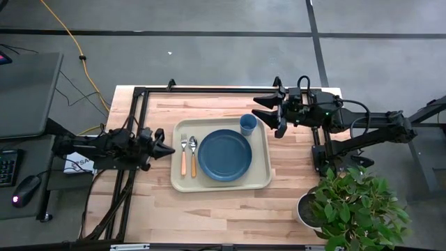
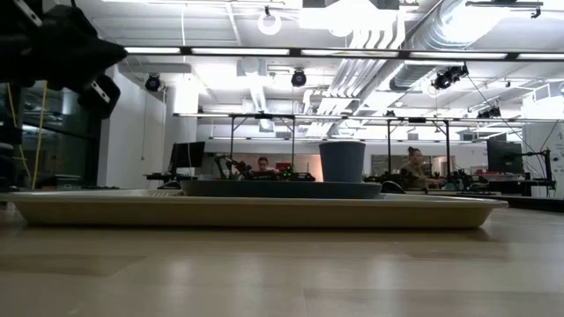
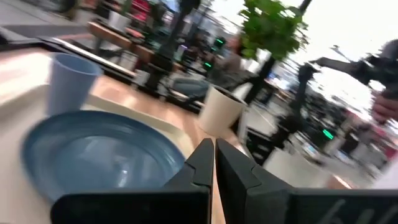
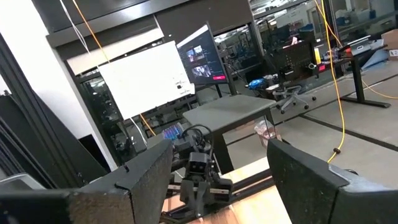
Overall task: Pick and place plate/cup/fork/spoon on tray
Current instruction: Return to Home Position
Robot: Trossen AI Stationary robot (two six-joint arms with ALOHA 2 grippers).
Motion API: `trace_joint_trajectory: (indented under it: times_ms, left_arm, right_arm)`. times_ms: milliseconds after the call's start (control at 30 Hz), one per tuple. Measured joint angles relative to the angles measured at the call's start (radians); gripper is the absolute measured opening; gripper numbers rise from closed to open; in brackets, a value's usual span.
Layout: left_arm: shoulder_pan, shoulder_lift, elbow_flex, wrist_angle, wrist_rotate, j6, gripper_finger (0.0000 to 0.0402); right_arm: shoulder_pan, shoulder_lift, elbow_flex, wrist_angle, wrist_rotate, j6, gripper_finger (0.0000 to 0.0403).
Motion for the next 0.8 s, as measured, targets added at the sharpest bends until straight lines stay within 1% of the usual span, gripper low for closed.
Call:
trace_joint_trajectory:
  times_ms: [100, 200, 400, 533, 700, 800]
  left_arm:
    - [-0.001, -0.002, 0.0, -0.007, -0.079, -0.005, 0.0]
    - [0.0, -0.002, 0.0, -0.007, -0.118, 0.033, 0.0]
    - [0.0, 0.0, 0.0, -0.016, -0.097, 0.002, 0.0]
    - [0.0, 0.0, 0.0, -0.017, -0.097, 0.015, 0.0]
    - [0.0, 0.0, 0.0, -0.016, -0.096, 0.016, 0.0]
    - [0.0, 0.0, 0.0, -0.016, -0.096, 0.017, 0.0001]
  right_arm:
    - [0.0, 0.0, 0.0, 0.0, -0.003, 0.004, 0.0254]
    - [0.0, 0.0, 0.0, 0.001, -0.008, 0.034, 0.0254]
    - [0.0, -0.003, 0.0, -0.001, -0.01, 0.072, 0.0254]
    - [0.0, -0.016, 0.0, -0.007, -0.065, 0.045, 0.0254]
    - [0.0, -0.071, 0.0, -0.077, -0.08, 0.062, 0.0254]
    - [0.0, -0.12, 0.0, -0.147, -0.079, 0.067, 0.0252]
